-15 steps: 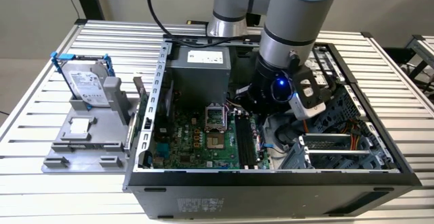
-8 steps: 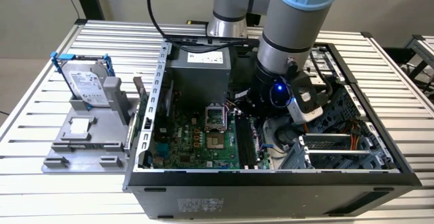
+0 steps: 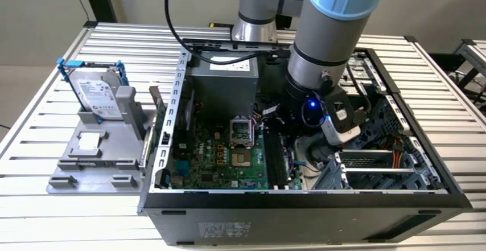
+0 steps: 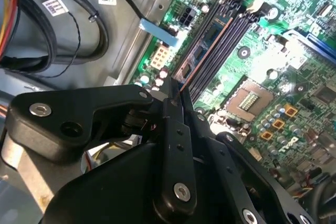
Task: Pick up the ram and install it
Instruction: 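Insert the ram into the slot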
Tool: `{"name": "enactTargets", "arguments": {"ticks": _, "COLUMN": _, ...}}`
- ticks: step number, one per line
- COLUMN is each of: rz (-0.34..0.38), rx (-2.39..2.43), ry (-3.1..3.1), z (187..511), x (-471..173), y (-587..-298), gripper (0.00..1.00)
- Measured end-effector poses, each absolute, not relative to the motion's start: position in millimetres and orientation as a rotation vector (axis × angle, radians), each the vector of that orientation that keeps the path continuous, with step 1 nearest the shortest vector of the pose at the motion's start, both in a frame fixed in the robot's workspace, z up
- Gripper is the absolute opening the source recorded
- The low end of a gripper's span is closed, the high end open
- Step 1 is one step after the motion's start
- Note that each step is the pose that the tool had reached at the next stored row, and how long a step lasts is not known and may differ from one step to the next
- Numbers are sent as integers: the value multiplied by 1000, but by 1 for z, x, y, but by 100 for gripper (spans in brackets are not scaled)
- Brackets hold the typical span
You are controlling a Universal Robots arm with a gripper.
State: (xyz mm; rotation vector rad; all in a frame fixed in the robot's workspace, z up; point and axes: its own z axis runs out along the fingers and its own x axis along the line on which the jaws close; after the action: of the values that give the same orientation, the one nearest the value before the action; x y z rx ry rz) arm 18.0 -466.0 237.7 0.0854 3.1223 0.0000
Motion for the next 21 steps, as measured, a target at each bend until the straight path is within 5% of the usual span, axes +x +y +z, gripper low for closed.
{"name": "enactTargets", "arguments": {"ticks": 21, "rz": 0, "rx": 78, "ry": 3126, "z": 228, "x": 17, "y": -471, "gripper": 0}}
